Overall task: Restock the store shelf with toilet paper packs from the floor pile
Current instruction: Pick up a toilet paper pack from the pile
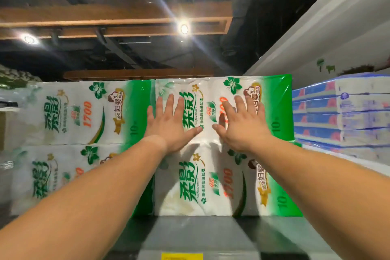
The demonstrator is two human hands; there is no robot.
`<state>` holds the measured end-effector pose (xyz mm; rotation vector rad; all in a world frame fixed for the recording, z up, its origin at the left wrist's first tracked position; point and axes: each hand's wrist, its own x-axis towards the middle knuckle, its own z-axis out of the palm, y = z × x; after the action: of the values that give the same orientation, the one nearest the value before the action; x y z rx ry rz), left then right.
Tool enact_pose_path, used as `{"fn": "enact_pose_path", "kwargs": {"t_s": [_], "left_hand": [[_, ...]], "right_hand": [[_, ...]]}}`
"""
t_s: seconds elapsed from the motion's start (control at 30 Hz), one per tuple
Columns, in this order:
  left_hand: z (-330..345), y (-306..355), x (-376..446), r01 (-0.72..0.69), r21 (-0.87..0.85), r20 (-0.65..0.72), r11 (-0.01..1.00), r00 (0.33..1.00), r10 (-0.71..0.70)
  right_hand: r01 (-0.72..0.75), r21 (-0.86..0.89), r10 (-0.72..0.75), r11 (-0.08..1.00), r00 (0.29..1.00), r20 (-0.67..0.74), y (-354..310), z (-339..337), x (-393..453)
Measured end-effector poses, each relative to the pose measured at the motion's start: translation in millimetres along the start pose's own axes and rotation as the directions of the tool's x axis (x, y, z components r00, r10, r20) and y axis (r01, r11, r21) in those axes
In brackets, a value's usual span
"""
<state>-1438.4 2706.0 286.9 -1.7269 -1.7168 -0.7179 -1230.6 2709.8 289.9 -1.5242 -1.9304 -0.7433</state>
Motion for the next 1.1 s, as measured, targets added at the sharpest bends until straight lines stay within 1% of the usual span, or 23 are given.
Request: {"fn": "enact_pose_path", "kwargs": {"t_s": [0.13, 0.2, 0.27, 0.4, 0.53, 0.6, 0.67, 0.73, 0.8, 0.9, 0.93, 1.0, 1.07, 1.1], "left_hand": [[17, -6, -84, -0.021, -0.064, 0.034, 0.998, 0.999, 0.024], [26, -7, -137, -0.014, -0.089, 0.089, 0.996, 0.996, 0.022], [39, -13, -189, 0.004, -0.114, 0.137, 0.994, 0.991, 0.011], [57, -34, -283, 0.051, -0.093, 0.223, 0.994, 0.974, -0.029], [66, -49, -368, 0.058, -0.049, 0.242, 0.997, 0.969, -0.045], [72, -53, -401, 0.083, -0.072, 0.261, 0.994, 0.963, -0.062], [80, -56, -431, 0.079, -0.074, 0.327, 0.994, 0.944, -0.051], [93, -59, -462, 0.068, -0.072, 0.401, 0.995, 0.916, -0.033], [110, -63, -499, 0.067, -0.104, 0.513, 0.992, 0.858, -0.004], [151, -71, -563, 0.037, -0.113, 0.705, 0.993, 0.707, 0.054], [168, -74, -582, -0.01, -0.098, 0.76, 0.995, 0.645, 0.082], [207, -83, -615, -0.098, -0.096, 0.87, 0.991, 0.476, 0.131], [249, -91, -639, -0.148, -0.128, 0.936, 0.981, 0.307, 0.169], [268, -94, -648, -0.177, -0.148, 0.951, 0.973, 0.244, 0.189]], "right_hand": [[0.009, 0.05, -0.013, 0.999, 0.995, 0.095, -37, 21, -80], [0.027, 0.077, -0.04, 0.997, 0.983, 0.181, -58, 37, -129], [0.025, 0.115, -0.05, 0.993, 0.974, 0.219, -75, 52, -176], [0.019, 0.177, -0.065, 0.984, 0.963, 0.26, -108, 71, -257], [0.071, 0.228, -0.114, 0.971, 0.977, 0.182, -131, 88, -329], [0.098, 0.245, -0.15, 0.965, 0.967, 0.204, -137, 99, -362], [0.074, 0.265, -0.15, 0.961, 0.949, 0.277, -143, 110, -401], [0.029, 0.284, -0.145, 0.958, 0.906, 0.397, -153, 125, -444], [-0.025, 0.287, -0.139, 0.958, 0.833, 0.535, -163, 142, -489], [-0.101, 0.252, -0.127, 0.963, 0.652, 0.748, -172, 174, -555], [-0.118, 0.237, -0.121, 0.964, 0.598, 0.792, -173, 185, -575], [-0.148, 0.19, -0.097, 0.971, 0.481, 0.871, -175, 214, -607], [-0.137, 0.144, -0.088, 0.98, 0.351, 0.932, -177, 246, -629], [-0.118, 0.131, -0.091, 0.984, 0.295, 0.951, -178, 262, -637]]}}
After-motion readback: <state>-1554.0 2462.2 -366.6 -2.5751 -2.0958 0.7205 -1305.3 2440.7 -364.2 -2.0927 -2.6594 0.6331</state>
